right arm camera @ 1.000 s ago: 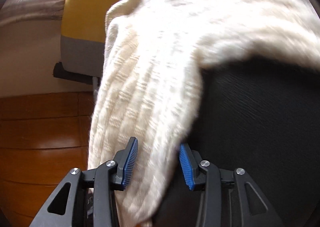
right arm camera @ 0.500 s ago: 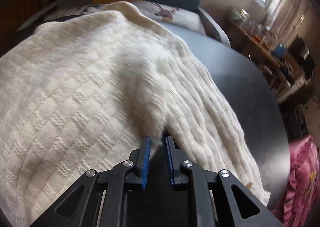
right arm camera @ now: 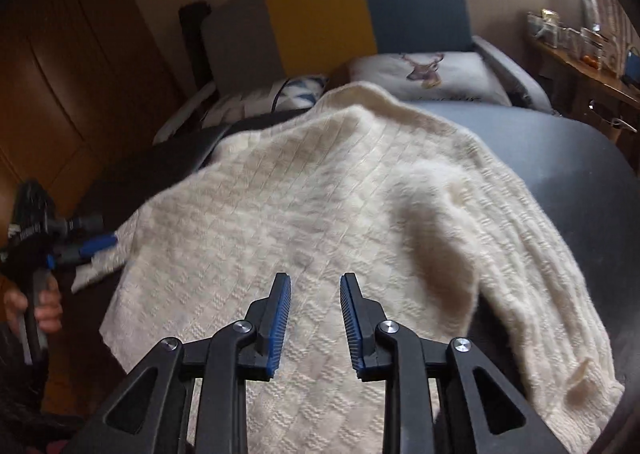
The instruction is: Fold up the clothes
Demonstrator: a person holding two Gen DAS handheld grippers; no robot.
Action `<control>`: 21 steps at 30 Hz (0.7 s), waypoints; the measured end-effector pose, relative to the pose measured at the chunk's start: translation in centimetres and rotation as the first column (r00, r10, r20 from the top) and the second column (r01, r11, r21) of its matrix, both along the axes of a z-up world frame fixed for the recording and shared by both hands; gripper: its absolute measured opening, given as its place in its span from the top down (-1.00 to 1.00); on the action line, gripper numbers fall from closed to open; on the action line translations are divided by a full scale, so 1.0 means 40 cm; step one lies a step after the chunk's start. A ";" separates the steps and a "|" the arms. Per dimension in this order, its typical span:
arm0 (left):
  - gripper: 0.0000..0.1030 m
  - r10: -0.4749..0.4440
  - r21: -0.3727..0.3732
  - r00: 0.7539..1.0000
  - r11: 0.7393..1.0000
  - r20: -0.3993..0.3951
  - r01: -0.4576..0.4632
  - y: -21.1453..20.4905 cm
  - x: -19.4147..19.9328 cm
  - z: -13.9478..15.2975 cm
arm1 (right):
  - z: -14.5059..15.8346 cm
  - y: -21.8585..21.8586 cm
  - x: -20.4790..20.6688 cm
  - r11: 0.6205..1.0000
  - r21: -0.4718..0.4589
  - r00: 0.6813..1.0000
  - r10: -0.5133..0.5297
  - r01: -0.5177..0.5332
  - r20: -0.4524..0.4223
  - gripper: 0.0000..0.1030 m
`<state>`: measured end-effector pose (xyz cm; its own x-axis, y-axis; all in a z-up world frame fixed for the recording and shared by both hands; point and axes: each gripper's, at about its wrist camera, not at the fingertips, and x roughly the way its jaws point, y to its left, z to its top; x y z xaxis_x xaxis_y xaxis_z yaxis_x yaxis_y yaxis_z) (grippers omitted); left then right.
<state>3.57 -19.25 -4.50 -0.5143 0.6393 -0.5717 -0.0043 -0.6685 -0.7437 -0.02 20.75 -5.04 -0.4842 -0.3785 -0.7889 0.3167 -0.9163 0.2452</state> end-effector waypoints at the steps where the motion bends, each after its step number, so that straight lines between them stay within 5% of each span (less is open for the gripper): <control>1: -0.22 0.051 -0.057 0.999 0.997 -0.019 -0.052 -0.030 -0.020 0.023 | -0.028 -0.023 -0.016 1.000 0.020 0.999 0.014 -0.015 0.042 0.50; 4: -0.37 0.104 -0.278 0.986 0.951 -0.133 -0.138 -0.077 -0.096 0.104 | -0.129 -0.061 -0.065 0.996 0.075 0.983 0.025 -0.040 0.184 0.50; 8: -0.49 0.000 -0.506 0.977 0.855 -0.213 -0.110 -0.053 -0.245 0.140 | -0.111 -0.069 -0.094 0.997 0.033 0.982 0.067 -0.074 0.178 0.50; 16: -0.53 -0.207 -0.552 0.978 0.815 0.003 0.174 0.107 -0.572 -0.012 | 0.021 -0.017 -0.307 0.995 -0.100 0.995 0.036 -0.027 0.088 0.43; 21: -0.49 -0.225 -0.494 0.968 0.833 0.110 0.249 0.152 -0.665 -0.099 | 0.045 0.030 -0.469 0.996 0.001 0.995 -0.085 0.085 0.053 0.42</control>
<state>-23.04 -13.18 -8.47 -0.3497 0.3588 -0.8655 -0.1854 -0.9320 -0.3114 -18.78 21.95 -3.25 -0.4722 -0.3388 -0.8138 0.2241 -0.9390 0.2609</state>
